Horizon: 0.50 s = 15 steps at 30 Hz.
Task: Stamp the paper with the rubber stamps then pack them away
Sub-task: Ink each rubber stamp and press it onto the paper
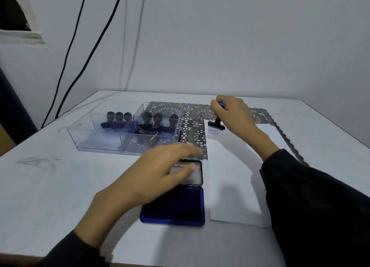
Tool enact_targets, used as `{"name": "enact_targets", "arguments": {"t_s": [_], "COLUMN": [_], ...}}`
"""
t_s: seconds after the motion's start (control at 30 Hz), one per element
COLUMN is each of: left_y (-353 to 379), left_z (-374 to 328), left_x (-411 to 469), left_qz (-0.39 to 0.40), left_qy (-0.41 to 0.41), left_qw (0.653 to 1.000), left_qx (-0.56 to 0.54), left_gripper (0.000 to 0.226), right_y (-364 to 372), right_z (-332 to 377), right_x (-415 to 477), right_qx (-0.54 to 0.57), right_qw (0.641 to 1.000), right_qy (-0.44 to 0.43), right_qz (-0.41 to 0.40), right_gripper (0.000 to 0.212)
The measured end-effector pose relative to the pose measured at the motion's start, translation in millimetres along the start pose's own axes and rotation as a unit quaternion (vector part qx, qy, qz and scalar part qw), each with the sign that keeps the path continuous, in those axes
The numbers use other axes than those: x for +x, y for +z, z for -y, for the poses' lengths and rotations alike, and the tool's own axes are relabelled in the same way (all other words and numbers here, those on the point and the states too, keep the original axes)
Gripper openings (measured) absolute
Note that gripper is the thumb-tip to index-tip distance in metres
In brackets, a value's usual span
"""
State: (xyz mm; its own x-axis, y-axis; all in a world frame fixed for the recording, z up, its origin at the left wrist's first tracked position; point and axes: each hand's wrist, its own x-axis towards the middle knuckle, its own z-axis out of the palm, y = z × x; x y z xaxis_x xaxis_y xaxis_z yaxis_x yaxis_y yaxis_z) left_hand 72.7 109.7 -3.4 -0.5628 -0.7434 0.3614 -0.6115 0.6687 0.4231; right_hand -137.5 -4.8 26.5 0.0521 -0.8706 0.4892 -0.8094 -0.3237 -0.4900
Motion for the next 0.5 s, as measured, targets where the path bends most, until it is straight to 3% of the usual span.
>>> {"name": "enact_targets", "arguments": {"t_s": [0.2, 0.3, 0.4, 0.5], "left_y": [24.7, 29.8, 34.3, 37.5], "left_z": [9.3, 12.0, 12.5, 14.4], "left_x": [61.5, 74.9, 76.8, 75.4], "left_qz": [0.184, 0.217, 0.233, 0.23], "left_qy": [-0.019, -0.034, -0.04, -0.044], "left_qw": [0.975, 0.963, 0.955, 0.956], "left_qx": [0.125, 0.153, 0.181, 0.176], "left_gripper": [0.056, 0.063, 0.087, 0.077], "right_y": [27.9, 34.6, 38.1, 39.5], "right_z": [-25.3, -30.9, -32.2, -33.5], "right_x": [14.0, 19.4, 21.0, 22.1], "right_qx": [-0.049, -0.063, -0.078, -0.095], "right_qw": [0.998, 0.997, 0.994, 0.991], "right_qy": [-0.022, -0.03, -0.051, -0.065], "right_qz": [0.034, 0.046, 0.062, 0.073], "right_gripper": [0.033, 0.031, 0.031, 0.034]}}
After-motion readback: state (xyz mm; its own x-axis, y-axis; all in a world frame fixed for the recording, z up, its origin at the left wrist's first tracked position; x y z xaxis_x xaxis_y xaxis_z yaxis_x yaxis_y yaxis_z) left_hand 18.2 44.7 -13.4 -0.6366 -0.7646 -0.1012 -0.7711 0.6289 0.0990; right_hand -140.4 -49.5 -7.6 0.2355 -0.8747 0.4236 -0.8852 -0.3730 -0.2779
